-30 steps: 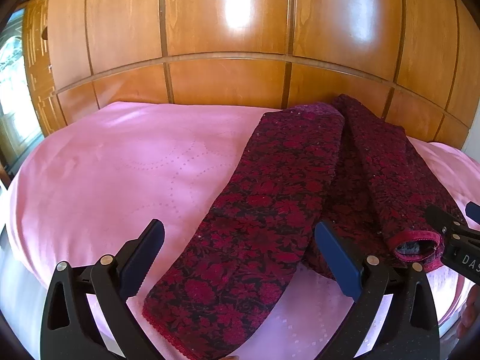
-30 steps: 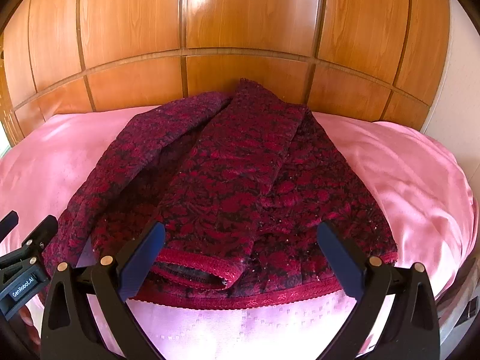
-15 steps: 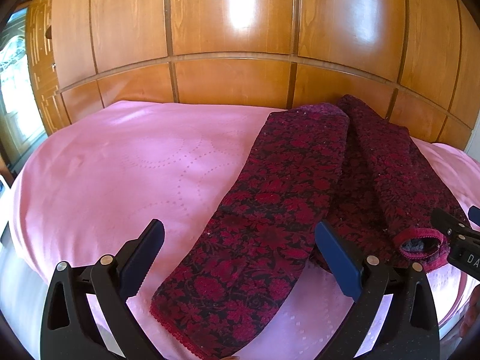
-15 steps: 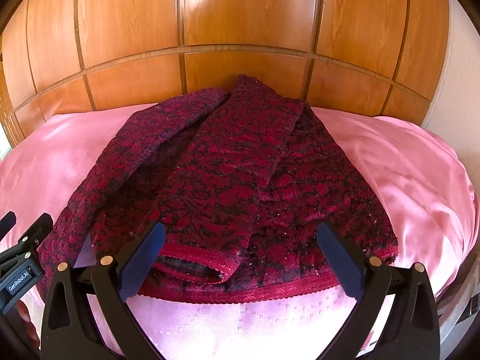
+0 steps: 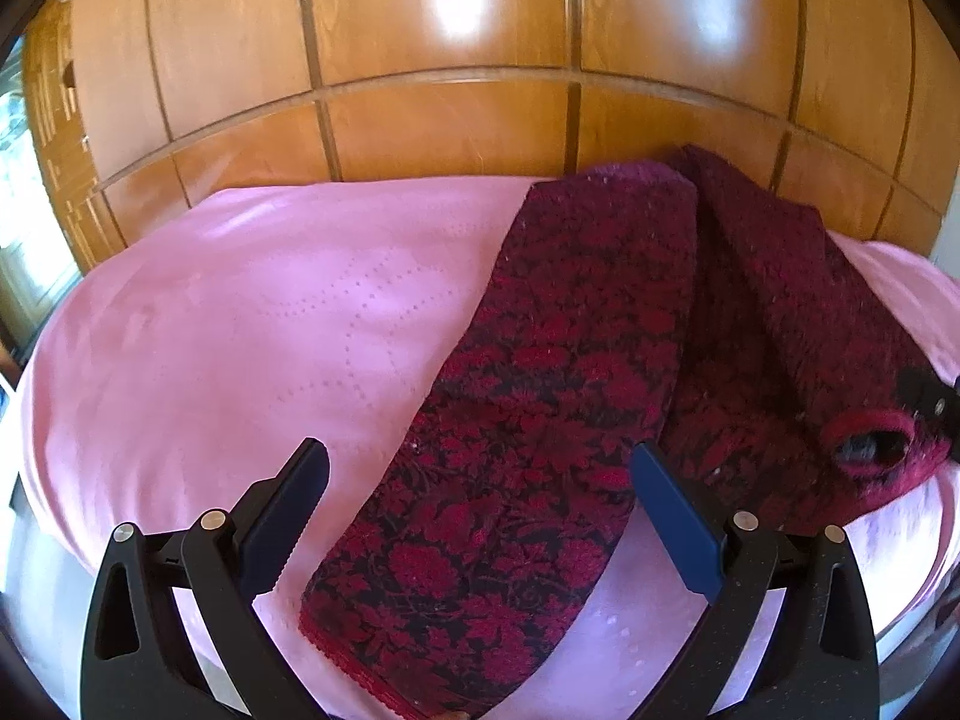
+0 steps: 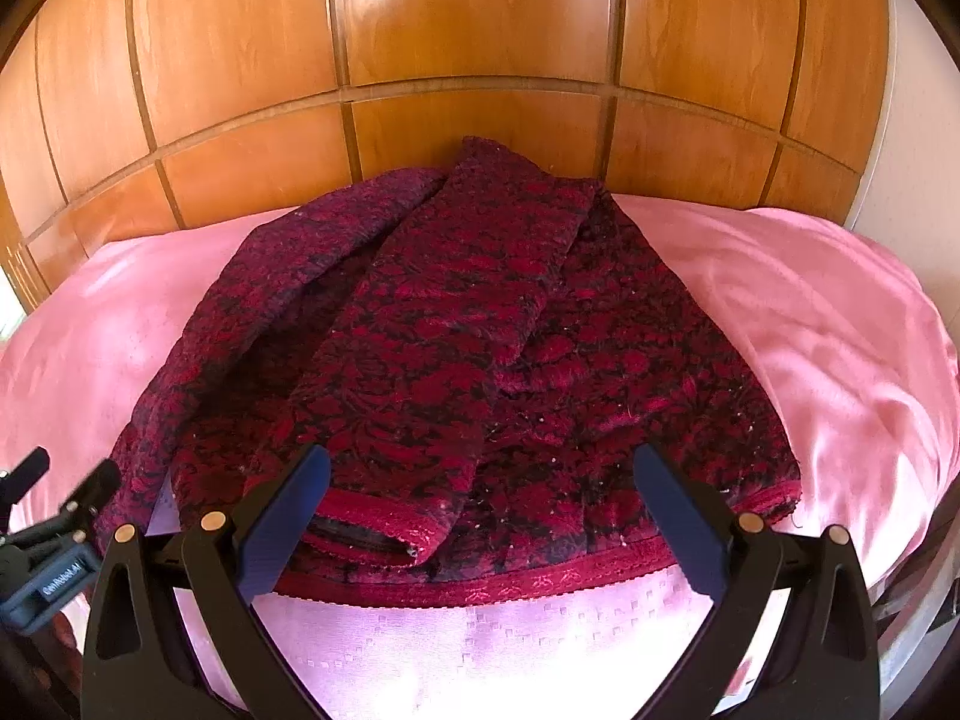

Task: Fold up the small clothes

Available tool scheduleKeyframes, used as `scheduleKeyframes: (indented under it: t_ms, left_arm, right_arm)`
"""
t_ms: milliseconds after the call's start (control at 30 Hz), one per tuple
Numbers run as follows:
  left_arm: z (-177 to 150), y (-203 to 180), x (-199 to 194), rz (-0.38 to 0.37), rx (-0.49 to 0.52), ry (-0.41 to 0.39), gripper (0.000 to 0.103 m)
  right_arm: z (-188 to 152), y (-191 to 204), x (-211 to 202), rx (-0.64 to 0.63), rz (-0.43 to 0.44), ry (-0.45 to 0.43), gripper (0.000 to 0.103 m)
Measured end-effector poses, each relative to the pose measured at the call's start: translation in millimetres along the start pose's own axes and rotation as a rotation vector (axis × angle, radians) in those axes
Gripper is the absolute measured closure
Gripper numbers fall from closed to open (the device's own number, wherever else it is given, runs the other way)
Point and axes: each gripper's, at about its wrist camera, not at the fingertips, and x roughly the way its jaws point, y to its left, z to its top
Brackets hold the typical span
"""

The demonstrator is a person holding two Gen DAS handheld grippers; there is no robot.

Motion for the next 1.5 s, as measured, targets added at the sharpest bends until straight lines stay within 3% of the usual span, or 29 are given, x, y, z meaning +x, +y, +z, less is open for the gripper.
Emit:
scheduleKeyframes:
  t_ms: [300, 433, 500, 533, 567, 600, 667, 700, 733, 800, 967, 1167, 1300, 1500]
  left_arm:
    - [-23, -8, 19, -0.015, 0.158, 0.048, 0.008]
    - [-31, -8, 26, -0.054, 0.164, 0.071, 0.028]
    - [-30, -7, 25, -0.107, 0.147, 0.073, 0.043]
    - [-30, -6, 23, -0.136, 0.143, 0.073, 0.057]
    - [-30, -5, 22, -0.163, 0.14, 0.072, 0.069]
    - [-30, -4, 21, -0.178, 0.136, 0.07, 0.072]
    - [-29, 0, 18, -0.188, 0.129, 0.065, 0.098]
    - [-25, 5, 15, -0.228, 0.102, 0.067, 0.1]
    - [-20, 10, 11, -0.249, 0.076, 0.064, 0.103]
    - [-8, 22, 3, -0.271, 0.04, 0.04, 0.103]
    - [35, 67, -5, -0.28, -0.081, -0.031, 0.103]
    - [107, 115, 21, -0.175, -0.171, -0.099, 0.103]
    - [152, 141, 55, -0.095, -0.224, -0.084, 0.103]
    - [208, 188, 114, 0.072, -0.338, -0.027, 0.103]
  right_arm:
    - [1, -16, 21, 0.109, 0.121, 0.086, 0.002]
    - [3, -9, 34, 0.113, 0.184, 0.11, 0.002]
    - [6, -5, 41, 0.105, 0.193, 0.12, 0.003]
    - [7, -2, 46, 0.099, 0.195, 0.123, 0.004]
    - [9, 0, 50, 0.094, 0.202, 0.126, 0.014]
    - [9, 3, 55, 0.084, 0.213, 0.135, 0.035]
    - [12, 10, 61, 0.041, 0.198, 0.148, 0.057]
    - [15, 14, 56, -0.005, 0.195, 0.121, 0.075]
    - [18, 15, 52, -0.038, 0.19, 0.101, 0.079]
    - [25, 14, 41, -0.089, 0.191, 0.057, 0.089]
    - [61, -22, 9, -0.094, 0.156, -0.078, 0.092]
    - [127, -103, 6, 0.034, 0.027, -0.195, 0.092]
    - [167, -179, 31, 0.2, -0.092, -0.19, 0.092]
    - [192, -294, 79, 0.462, -0.211, -0.088, 0.092]
